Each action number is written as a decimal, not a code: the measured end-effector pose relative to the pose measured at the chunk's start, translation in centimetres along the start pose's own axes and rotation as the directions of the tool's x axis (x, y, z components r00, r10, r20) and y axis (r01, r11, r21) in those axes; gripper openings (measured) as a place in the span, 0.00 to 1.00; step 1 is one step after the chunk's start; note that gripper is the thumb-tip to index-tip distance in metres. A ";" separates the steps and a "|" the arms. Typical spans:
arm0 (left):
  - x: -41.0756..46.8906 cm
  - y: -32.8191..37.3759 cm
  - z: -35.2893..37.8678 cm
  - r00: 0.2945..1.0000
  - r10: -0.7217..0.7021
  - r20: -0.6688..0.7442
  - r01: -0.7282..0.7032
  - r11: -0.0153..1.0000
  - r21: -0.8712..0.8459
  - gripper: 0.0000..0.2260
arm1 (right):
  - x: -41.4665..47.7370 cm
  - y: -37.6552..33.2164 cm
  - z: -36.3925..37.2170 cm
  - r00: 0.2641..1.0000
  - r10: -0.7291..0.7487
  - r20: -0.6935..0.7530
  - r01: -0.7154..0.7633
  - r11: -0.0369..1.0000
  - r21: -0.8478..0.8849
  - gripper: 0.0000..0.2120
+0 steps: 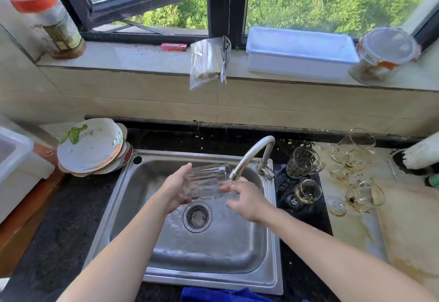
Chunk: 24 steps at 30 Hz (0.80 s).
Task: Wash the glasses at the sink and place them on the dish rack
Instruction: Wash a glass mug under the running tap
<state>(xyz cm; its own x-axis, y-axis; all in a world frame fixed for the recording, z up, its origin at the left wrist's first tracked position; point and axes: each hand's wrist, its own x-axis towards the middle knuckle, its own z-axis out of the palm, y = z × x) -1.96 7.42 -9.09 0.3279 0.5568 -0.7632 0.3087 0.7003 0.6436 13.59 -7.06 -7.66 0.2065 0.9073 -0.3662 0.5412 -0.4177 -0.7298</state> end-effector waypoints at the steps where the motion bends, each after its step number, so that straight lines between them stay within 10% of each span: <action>1: 0.3 -0.2 0.2 0.995 -0.071 0.063 0.071 0.997 -0.001 0.15 | -0.1 0.3 -0.2 0.997 -0.077 -0.002 0.076 0.980 -0.182 0.15; 4: 1.7 -1.0 0.5 0.969 -0.173 0.174 0.174 0.985 0.012 0.21 | -0.3 1.2 -0.8 0.968 -0.247 -0.043 0.211 0.894 -0.396 0.14; 10: 3.0 -2.5 2.8 0.973 -0.038 0.228 0.105 0.952 -0.289 0.23 | 0.9 1.6 -0.6 0.983 0.025 -0.183 -0.007 0.995 0.100 0.12; 14: 3.7 -2.6 3.2 0.993 -0.030 0.115 0.060 0.961 -0.270 0.23 | -0.5 1.9 -1.8 0.915 -0.316 -0.250 0.198 0.893 -0.404 0.17; 20: 3.9 -2.0 4.2 0.984 -0.098 0.147 0.124 0.975 -0.186 0.30 | 0.5 -0.1 -1.6 0.984 0.023 0.176 0.045 0.927 -0.373 0.18; 24: 4.8 -2.1 3.0 0.993 -0.085 0.079 0.099 0.976 -0.196 0.32 | 0.3 0.6 -1.9 0.953 -0.092 0.287 0.218 0.868 -0.446 0.27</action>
<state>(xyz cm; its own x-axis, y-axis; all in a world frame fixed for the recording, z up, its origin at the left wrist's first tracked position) 1.61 7.27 -13.92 0.3703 0.4581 -0.8081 0.1589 0.8259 0.5410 15.48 -6.93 -7.11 -0.0869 0.8901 -0.4474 0.8783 -0.1435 -0.4561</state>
